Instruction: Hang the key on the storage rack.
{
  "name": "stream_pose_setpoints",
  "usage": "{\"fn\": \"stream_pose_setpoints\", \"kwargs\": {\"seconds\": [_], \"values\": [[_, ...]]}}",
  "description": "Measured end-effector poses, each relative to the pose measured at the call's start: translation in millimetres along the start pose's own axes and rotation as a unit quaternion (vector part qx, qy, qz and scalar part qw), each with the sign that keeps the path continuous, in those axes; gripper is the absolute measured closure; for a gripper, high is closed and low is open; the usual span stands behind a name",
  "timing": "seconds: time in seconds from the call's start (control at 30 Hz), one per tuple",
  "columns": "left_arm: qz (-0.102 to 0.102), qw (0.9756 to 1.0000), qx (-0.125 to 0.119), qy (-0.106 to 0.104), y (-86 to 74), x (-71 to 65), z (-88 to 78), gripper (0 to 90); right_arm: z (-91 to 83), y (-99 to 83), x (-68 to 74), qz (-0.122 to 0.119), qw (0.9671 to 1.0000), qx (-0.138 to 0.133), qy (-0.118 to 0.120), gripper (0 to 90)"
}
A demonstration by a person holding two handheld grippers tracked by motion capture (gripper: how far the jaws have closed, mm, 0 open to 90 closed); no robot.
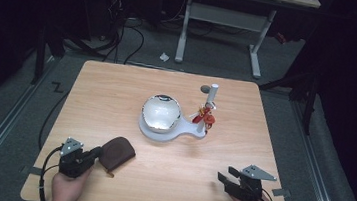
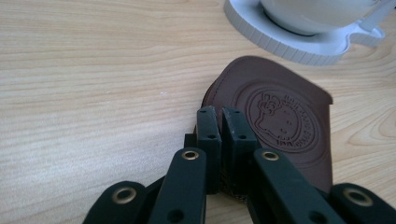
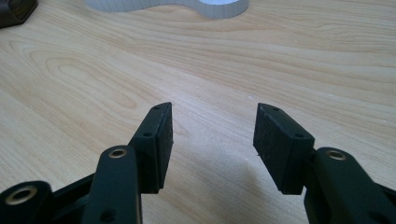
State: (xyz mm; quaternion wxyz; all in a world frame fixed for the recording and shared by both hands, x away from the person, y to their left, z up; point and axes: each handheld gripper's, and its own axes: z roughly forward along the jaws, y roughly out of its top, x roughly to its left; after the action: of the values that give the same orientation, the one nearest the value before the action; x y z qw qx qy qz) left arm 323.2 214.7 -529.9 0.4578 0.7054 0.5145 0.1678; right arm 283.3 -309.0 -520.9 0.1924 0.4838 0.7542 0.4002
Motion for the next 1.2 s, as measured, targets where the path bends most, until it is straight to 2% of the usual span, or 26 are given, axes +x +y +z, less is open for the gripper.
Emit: {"fn": "stream_pose_setpoints", "kwargs": {"seconds": [0.23,0.37,0.7,0.8,0.9,1.2], "values": [[0.006,0.9993,-0.033,-0.016,6.0,-7.9,-12.2,87.3,-1.8,0.8,-1.4,0.007,0.9999,-0.008,-0.009,48.2],[0.019,0.9985,-0.045,-0.023,10.1,-14.4,-16.7,87.5,-2.4,-0.4,-3.5,0.013,0.9999,-0.007,-0.009,48.9],[0.039,0.9964,-0.071,-0.026,17.9,-24.2,-24.6,87.8,-0.8,-2.2,-9.3,0.026,0.9995,-0.009,-0.014,49.2],[0.037,0.9959,-0.076,-0.029,18.9,-24.8,-26.3,87.8,-1.3,-1.6,-7.6,0.025,0.9995,-0.011,-0.015,49.3],[0.045,0.9951,-0.082,-0.03,20.6,-26.8,-28.3,87.8,-0.6,-1.1,-7.2,0.018,0.9997,-0.011,-0.015,49.3],[0.063,0.9922,-0.103,-0.03,25.2,-35.1,-37.2,87.7,0.8,-1.3,-6.8,0.02,0.9996,-0.011,-0.016,49.4]]}}
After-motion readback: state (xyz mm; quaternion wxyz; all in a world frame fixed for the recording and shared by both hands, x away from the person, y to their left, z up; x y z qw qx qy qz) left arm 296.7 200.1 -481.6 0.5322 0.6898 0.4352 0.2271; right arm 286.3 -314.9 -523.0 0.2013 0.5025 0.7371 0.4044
